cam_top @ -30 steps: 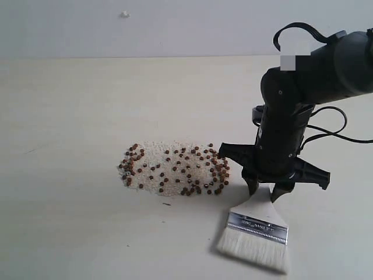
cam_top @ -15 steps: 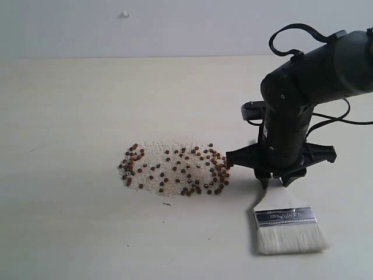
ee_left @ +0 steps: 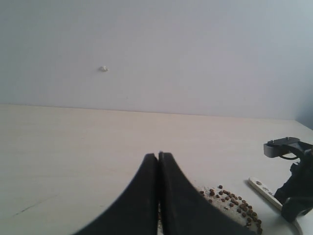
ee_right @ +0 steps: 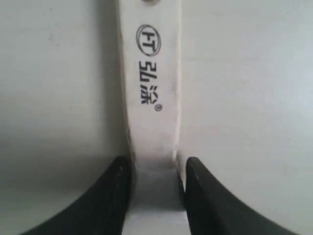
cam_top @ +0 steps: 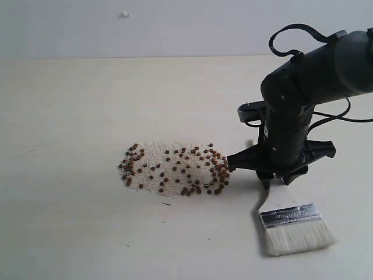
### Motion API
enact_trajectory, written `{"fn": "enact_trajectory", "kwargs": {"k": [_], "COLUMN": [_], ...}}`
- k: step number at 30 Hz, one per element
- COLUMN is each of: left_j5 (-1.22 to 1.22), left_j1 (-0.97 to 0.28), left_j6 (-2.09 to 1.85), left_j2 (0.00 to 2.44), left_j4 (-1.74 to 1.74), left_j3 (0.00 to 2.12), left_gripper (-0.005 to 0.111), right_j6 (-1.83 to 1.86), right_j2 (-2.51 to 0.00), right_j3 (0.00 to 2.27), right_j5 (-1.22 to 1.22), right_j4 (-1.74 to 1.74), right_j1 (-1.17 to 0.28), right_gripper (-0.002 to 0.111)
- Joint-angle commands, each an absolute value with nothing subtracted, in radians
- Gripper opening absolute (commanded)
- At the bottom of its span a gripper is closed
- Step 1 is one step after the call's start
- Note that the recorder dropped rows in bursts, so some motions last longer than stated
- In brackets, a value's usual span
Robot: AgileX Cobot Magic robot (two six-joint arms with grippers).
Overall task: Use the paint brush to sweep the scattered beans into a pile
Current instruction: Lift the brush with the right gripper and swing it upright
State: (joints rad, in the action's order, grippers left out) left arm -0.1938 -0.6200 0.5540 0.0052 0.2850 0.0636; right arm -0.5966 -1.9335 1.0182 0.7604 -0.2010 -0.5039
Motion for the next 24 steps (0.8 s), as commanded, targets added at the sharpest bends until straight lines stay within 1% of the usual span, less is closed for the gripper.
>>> {"fn": "enact_trajectory", "kwargs": {"k": [1,6,13,18,22,24], "left_j5": [-0.192,-0.192,-0.192,-0.192,-0.192,-0.192], "left_j1": [-0.616,-0.616,-0.616,-0.616,-0.616,-0.616], "left_j6": [0.554,0.554,0.554,0.554,0.554,0.554], "left_j2": [0.0,0.0,0.0,0.0,0.0,0.0], "left_j4": [0.284,0.284,0.284,0.284,0.284,0.284], "left_j3": [0.058,0.058,0.058,0.058,0.058,0.058], "left_gripper": [0.0,0.0,0.0,0.0,0.0,0.0], "right_j6": [-0.504,-0.431,-0.279,-0.25,-0.195,-0.195], "right_j2": [-1.867,-1.772,-1.736,-1.71,-1.683,-1.648], "right_j3": [1.014,1.014,1.014,1.016,1.044,1.044], "right_j5": [0.772,0.845,0.893,0.934,1.067,1.044], "right_j4": [-0.183,-0.171,-0.087,-0.095,-0.111,-0.113], "right_j1": [-0.501,-0.501,-0.501,-0.501,-0.501,-0.501], "right_gripper": [0.0,0.0,0.0,0.0,0.0,0.0]}}
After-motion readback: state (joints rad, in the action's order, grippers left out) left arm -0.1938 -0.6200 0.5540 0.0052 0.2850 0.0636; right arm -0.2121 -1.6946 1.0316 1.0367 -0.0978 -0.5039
